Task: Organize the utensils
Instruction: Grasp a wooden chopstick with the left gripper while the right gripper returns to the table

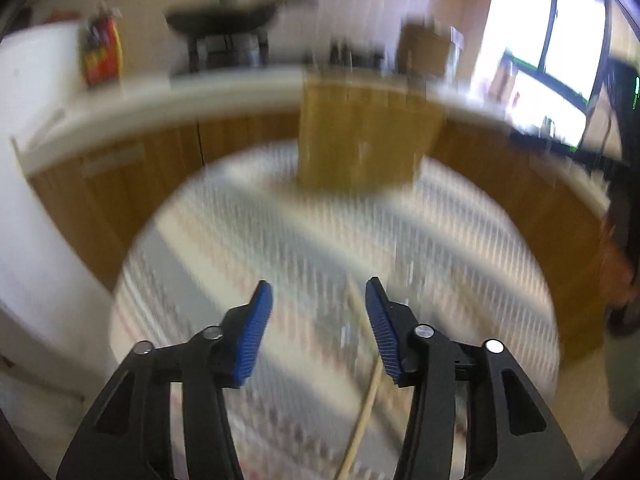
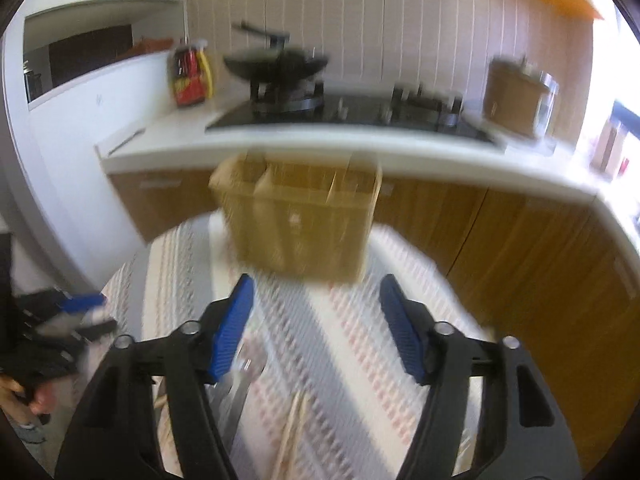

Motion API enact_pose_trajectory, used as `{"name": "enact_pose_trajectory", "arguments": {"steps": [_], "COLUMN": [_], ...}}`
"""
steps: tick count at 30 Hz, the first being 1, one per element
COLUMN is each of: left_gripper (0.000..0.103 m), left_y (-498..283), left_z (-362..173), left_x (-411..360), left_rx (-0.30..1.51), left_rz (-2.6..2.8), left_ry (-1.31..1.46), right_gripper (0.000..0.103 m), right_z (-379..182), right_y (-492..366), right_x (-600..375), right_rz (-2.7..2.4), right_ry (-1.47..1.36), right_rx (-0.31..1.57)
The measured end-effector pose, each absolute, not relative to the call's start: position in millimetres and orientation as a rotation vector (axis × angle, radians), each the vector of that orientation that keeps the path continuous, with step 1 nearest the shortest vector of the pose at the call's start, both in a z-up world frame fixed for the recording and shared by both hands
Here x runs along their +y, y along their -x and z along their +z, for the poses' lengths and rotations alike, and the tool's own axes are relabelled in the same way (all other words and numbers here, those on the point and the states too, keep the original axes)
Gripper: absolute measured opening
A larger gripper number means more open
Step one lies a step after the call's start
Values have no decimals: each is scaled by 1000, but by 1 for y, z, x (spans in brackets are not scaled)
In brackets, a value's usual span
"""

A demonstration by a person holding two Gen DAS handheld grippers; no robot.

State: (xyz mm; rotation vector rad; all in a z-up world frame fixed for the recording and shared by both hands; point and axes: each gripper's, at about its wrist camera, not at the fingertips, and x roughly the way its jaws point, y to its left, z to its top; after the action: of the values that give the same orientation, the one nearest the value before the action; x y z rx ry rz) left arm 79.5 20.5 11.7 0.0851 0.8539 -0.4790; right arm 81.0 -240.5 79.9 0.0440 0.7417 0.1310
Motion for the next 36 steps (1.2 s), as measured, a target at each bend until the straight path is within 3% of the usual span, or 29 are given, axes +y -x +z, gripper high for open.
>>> {"name": "enact_pose_trajectory", "arguments": {"steps": [4, 14, 22, 36], "left_gripper": [39, 28, 5, 4], "left_y": [-66, -51, -46, -63], "left_z": [-21, -50, -56, -55], "left_x": [17, 2, 2, 71], "left_rx": [974, 1118, 1113, 1106], "left_rz": [-539, -584, -499, -303], "left_ry": [-137, -228, -209, 210], "right_gripper": [48, 47, 47, 47], "right_z": [45, 5, -11, -35], "right_y": [-82, -79, -86, -133], "right_x": [-235, -208, -201, -204], "right_rz": [175, 220, 224, 225], "right_ry": [-92, -66, -54, -192], "right_rx": [869, 1013, 1072, 1231]}}
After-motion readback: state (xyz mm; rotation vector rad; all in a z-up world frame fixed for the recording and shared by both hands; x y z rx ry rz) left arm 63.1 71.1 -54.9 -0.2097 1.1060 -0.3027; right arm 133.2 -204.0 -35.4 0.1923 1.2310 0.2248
